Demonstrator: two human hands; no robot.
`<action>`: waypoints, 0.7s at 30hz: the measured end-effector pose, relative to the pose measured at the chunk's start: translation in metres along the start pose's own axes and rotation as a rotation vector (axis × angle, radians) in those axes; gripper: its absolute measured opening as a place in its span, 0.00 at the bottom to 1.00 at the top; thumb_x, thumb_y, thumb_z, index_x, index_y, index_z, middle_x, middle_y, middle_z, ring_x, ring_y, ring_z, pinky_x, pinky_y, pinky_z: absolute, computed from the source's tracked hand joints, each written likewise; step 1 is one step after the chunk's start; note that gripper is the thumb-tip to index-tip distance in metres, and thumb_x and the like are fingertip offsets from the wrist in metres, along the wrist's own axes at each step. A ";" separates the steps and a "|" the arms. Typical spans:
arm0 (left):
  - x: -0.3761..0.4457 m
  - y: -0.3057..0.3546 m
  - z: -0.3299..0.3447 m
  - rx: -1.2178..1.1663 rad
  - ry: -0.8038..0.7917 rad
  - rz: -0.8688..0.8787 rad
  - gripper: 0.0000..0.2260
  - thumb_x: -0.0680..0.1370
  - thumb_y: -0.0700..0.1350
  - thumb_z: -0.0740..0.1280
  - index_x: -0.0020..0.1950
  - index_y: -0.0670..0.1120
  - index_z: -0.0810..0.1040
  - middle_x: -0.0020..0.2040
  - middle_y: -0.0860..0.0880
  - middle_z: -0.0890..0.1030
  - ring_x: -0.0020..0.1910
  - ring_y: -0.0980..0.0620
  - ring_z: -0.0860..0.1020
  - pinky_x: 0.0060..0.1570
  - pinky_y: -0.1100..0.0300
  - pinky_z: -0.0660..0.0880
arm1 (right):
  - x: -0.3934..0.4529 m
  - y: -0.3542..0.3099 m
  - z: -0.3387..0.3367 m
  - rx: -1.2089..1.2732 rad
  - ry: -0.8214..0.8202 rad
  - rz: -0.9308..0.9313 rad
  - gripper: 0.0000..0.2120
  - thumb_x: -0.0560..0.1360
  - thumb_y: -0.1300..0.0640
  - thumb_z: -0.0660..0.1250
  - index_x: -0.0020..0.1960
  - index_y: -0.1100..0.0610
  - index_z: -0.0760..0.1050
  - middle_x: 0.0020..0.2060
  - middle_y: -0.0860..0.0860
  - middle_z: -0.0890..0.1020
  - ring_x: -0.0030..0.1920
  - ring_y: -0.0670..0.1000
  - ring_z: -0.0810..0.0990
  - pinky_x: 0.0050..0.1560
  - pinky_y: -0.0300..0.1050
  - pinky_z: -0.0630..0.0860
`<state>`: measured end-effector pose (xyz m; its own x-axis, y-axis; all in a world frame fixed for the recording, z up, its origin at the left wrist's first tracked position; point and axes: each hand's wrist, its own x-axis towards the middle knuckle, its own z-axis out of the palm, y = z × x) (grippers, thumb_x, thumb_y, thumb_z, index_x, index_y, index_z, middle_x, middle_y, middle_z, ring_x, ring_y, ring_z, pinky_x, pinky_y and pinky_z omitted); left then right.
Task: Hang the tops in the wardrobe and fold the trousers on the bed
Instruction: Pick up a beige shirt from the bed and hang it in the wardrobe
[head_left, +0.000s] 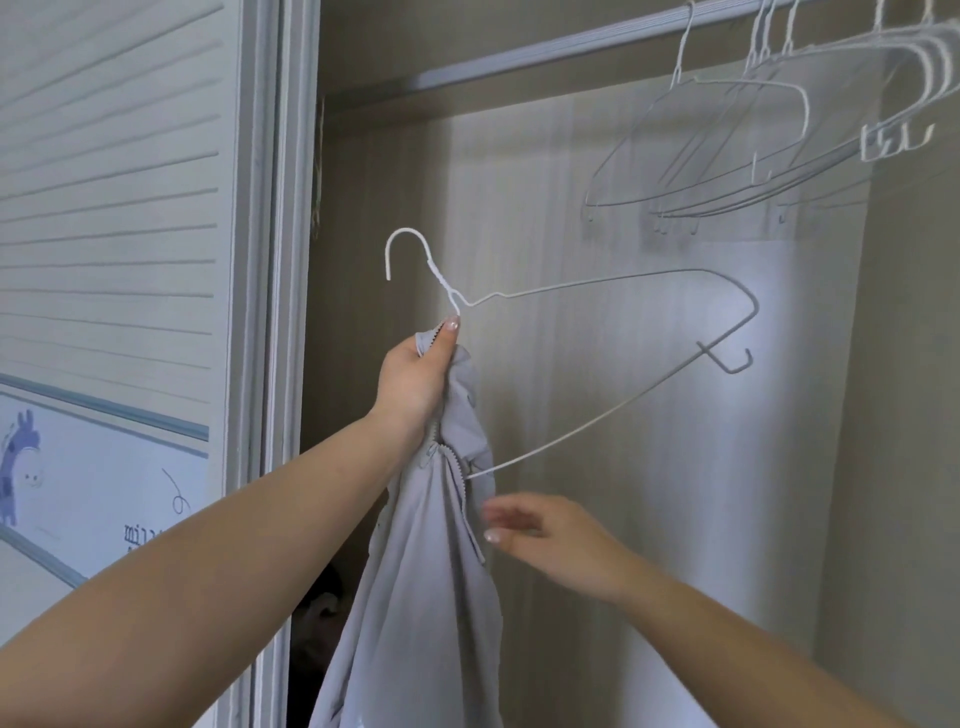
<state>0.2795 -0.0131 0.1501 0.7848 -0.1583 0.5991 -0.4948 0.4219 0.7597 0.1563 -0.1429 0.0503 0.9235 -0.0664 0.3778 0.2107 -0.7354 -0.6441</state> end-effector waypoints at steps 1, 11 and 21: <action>-0.001 0.000 0.002 -0.025 -0.010 -0.014 0.19 0.77 0.55 0.68 0.28 0.49 0.71 0.25 0.54 0.76 0.25 0.58 0.75 0.29 0.66 0.72 | 0.004 -0.004 0.009 0.035 -0.004 -0.018 0.19 0.75 0.56 0.70 0.65 0.49 0.73 0.58 0.44 0.79 0.52 0.35 0.78 0.53 0.25 0.70; -0.009 0.006 -0.002 -0.151 -0.052 -0.167 0.16 0.77 0.57 0.66 0.38 0.47 0.71 0.32 0.48 0.78 0.33 0.51 0.78 0.40 0.58 0.78 | 0.016 -0.023 0.045 0.058 -0.247 0.050 0.12 0.72 0.41 0.68 0.53 0.43 0.77 0.51 0.40 0.82 0.52 0.42 0.80 0.56 0.41 0.77; 0.003 0.002 -0.051 -0.017 -0.115 -0.295 0.29 0.70 0.71 0.62 0.51 0.47 0.80 0.41 0.50 0.86 0.40 0.53 0.84 0.39 0.59 0.77 | -0.005 0.022 -0.006 -0.706 -0.313 0.015 0.13 0.74 0.48 0.62 0.43 0.58 0.76 0.46 0.58 0.82 0.46 0.54 0.80 0.44 0.44 0.73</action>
<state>0.2997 0.0326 0.1408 0.8457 -0.3754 0.3793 -0.2453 0.3578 0.9010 0.1543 -0.1622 0.0382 0.9944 0.0370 0.0994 0.0402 -0.9987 -0.0309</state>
